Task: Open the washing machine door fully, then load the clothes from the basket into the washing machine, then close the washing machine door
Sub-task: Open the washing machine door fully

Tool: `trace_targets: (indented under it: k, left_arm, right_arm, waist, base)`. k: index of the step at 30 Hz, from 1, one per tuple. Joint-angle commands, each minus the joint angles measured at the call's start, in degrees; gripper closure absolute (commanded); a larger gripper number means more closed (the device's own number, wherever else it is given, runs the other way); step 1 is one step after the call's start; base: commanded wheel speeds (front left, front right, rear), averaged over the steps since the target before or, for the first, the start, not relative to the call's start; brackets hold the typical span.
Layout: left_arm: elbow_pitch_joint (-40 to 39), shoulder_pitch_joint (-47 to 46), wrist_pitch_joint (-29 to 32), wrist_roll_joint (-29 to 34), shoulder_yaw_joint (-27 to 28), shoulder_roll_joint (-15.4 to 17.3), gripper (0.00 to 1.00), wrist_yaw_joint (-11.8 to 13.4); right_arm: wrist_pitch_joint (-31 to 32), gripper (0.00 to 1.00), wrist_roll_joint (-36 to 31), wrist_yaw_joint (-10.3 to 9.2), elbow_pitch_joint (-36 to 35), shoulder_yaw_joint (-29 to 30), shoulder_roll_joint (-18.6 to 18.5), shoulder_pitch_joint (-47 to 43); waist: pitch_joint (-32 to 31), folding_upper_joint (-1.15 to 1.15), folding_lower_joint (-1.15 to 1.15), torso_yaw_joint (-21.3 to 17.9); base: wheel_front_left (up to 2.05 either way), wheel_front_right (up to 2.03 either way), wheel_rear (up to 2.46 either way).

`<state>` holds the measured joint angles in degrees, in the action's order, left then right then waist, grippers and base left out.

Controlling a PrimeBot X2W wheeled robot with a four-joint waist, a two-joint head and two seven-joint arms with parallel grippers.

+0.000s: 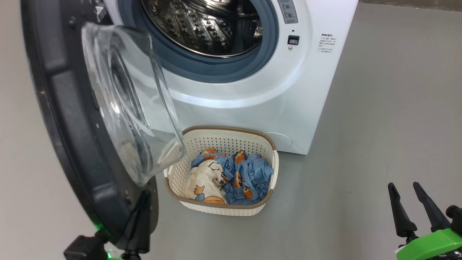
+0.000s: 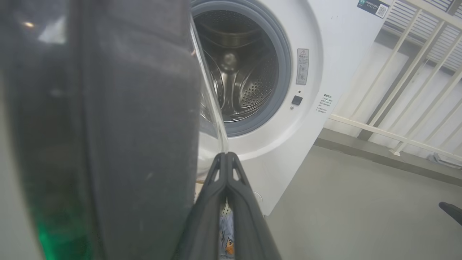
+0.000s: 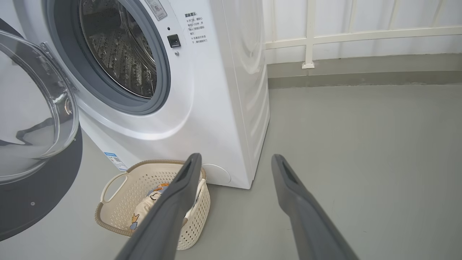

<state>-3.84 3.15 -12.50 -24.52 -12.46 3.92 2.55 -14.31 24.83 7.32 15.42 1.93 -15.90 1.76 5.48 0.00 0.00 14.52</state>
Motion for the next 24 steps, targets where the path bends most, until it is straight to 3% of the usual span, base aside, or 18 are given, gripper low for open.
trace_targets:
  k: [1, 24]
  left_arm:
    - [-1.9, -0.5, 0.2, -0.3, 3.5, 1.3, 1.00, 1.4]
    - [1.6, -0.8, -0.3, -3.1, 14.2, 5.2, 1.00, 6.9]
  right_arm:
    - [-0.7, 0.00, -0.4, 0.17, -1.5, -1.2, -1.0, 0.0]
    - [-0.7, 0.00, -0.4, 0.17, -1.7, -1.0, -0.7, 0.6]
  waist:
    - [0.1, 0.00, 0.00, 0.2]
    - [2.0, 0.00, 0.00, 1.0]
  base:
    - [0.00, 0.00, 0.00]
    - [0.00, 0.00, 0.00]
